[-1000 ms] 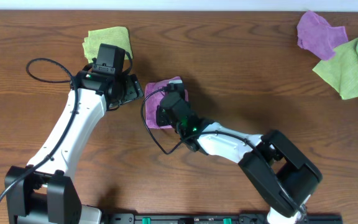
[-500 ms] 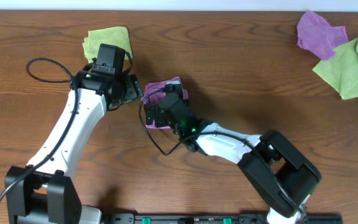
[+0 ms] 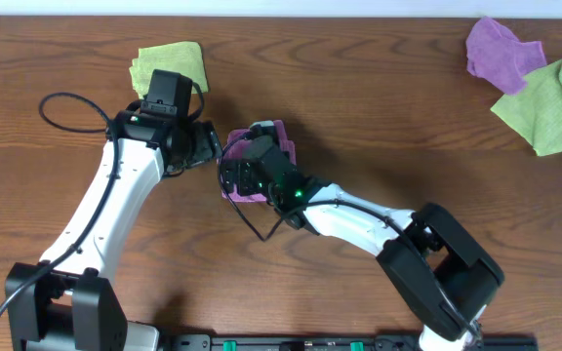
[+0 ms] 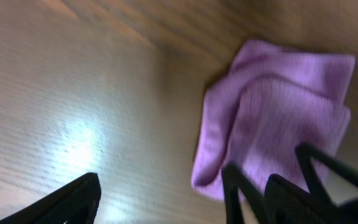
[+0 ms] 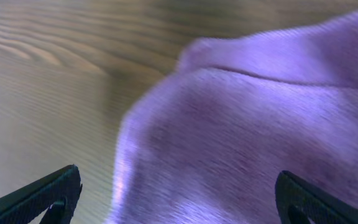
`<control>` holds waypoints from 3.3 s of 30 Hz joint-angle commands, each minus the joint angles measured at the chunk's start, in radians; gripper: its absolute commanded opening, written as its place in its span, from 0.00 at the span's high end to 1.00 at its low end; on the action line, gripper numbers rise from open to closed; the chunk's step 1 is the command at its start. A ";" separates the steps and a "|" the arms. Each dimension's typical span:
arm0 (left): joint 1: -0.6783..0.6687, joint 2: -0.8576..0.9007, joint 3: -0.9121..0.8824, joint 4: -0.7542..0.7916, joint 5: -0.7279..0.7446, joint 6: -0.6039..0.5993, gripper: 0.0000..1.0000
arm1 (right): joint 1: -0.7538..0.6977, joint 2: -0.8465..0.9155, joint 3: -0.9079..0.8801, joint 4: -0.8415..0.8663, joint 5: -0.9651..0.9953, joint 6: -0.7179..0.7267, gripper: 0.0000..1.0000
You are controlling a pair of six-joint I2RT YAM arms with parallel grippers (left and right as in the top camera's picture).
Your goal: Fold the cloth
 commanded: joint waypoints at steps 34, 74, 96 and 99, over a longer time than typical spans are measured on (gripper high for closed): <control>-0.159 0.386 -0.011 0.217 0.175 -0.093 0.16 | -0.172 -0.320 0.022 -0.501 0.142 -0.187 0.01; -0.162 0.468 0.295 -0.069 -0.039 0.011 0.23 | -0.399 -0.753 -0.032 -1.030 0.288 -0.175 0.01; -0.166 0.336 0.296 -0.108 -0.013 0.060 0.26 | -0.436 -1.600 -0.492 -1.156 0.526 0.161 0.01; -0.176 0.333 0.296 -0.124 -0.016 0.069 0.26 | -0.435 -1.600 -0.597 -1.151 0.578 0.285 0.01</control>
